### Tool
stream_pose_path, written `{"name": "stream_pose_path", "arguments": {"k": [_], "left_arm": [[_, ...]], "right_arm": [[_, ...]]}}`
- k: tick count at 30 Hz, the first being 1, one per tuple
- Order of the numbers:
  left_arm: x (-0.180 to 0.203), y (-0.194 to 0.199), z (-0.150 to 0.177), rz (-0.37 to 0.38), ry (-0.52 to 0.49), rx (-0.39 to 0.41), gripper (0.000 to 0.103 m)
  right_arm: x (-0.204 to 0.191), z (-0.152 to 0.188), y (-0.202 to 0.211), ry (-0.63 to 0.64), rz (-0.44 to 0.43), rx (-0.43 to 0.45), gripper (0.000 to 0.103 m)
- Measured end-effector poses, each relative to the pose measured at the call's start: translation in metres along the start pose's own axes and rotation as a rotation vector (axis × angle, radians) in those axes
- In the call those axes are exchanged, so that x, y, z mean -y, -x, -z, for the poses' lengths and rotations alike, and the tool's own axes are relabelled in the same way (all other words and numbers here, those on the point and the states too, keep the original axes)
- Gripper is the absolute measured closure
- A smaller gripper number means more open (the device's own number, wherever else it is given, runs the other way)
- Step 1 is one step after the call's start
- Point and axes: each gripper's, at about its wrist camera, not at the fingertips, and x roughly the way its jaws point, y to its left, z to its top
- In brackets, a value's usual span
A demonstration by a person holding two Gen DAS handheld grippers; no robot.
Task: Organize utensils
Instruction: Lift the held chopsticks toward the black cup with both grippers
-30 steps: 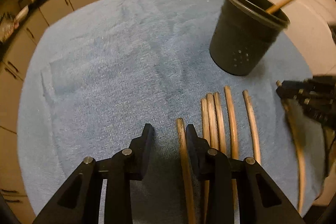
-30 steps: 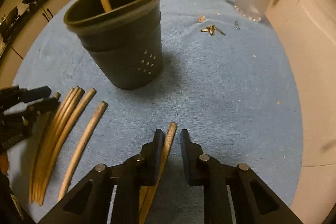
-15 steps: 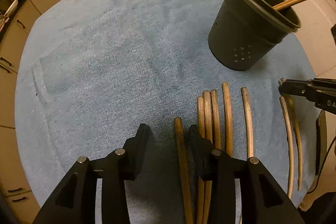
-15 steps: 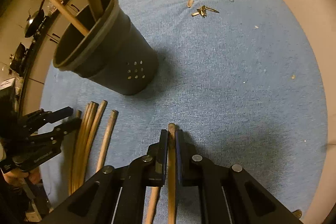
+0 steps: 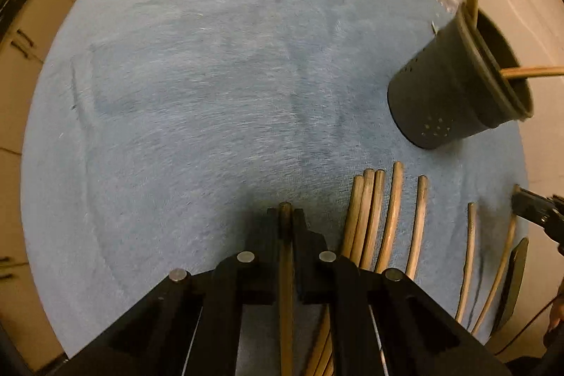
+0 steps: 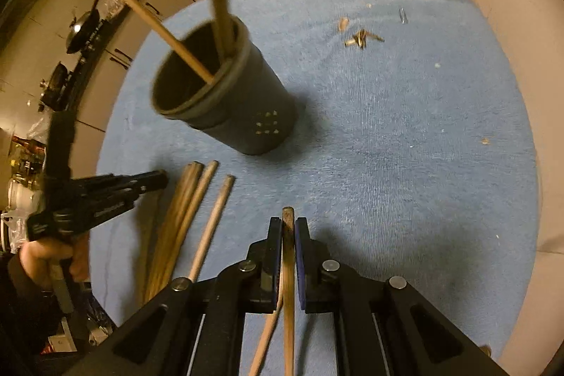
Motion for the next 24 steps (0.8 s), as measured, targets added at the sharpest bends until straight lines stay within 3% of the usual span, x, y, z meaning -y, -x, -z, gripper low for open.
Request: {"name": "stream_pose_path", "arguments": {"k": [8,14,24], "left_arm": [[-0.001,0.079,0.017,0.088,0.006,0.158,0.096],[-0.004,0.127,0.036,0.131,-0.003,0.275,0.096],[-0.017,0.151,0.062,0.175,-0.011,0.353,0.096]], "right_arm": [[-0.016,0.025,0.060,-0.033,0.009,0.140,0.095],[-0.037,0.039,0.083,-0.065,0.021,0.224,0.095],[-0.060,0.058,0.125,-0.060,0.033,0.323,0.095]]}}
